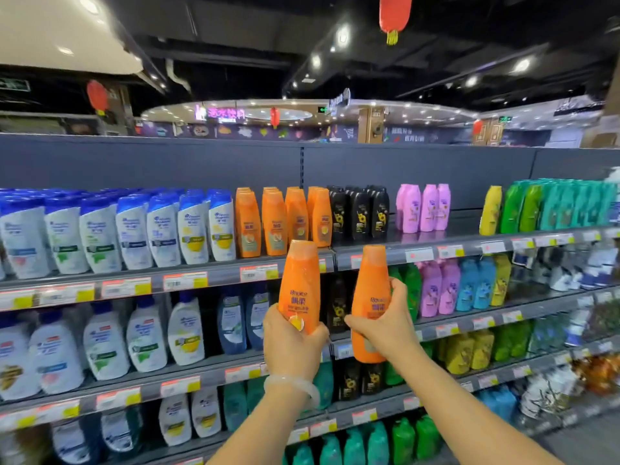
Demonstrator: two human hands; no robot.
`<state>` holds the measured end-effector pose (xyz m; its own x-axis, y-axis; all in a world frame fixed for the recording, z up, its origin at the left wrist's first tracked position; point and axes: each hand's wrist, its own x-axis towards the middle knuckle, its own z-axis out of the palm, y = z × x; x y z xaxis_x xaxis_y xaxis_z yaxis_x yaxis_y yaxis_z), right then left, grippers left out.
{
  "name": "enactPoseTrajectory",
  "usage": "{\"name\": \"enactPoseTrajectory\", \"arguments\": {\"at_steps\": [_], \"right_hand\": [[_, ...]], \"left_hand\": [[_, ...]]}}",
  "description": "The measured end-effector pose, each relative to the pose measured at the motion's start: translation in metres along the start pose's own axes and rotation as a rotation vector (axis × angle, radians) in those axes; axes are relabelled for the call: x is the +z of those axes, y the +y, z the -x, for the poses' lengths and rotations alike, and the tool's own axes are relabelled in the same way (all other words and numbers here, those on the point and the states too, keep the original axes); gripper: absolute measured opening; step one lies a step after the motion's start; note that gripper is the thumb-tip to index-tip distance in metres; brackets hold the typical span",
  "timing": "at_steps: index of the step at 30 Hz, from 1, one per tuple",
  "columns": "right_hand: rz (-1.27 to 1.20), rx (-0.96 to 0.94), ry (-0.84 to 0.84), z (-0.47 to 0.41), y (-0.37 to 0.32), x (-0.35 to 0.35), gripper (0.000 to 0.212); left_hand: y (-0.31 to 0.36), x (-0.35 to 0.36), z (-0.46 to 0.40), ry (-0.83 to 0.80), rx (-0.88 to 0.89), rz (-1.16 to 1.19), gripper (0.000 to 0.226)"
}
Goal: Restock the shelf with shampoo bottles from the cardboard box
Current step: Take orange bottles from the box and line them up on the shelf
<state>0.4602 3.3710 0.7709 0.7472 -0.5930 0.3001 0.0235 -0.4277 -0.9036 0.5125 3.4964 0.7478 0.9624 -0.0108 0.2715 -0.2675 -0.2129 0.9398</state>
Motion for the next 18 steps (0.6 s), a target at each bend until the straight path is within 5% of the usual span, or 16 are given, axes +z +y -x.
{"name": "enactPoseTrajectory", "arguments": {"at_steps": [18], "right_hand": [[-0.051,-0.036,-0.03,-0.171,0.032,0.013,0.085]], "left_hand": [[-0.005,0.103,-0.154,0.123,0.038,-0.02,0.052]]}}
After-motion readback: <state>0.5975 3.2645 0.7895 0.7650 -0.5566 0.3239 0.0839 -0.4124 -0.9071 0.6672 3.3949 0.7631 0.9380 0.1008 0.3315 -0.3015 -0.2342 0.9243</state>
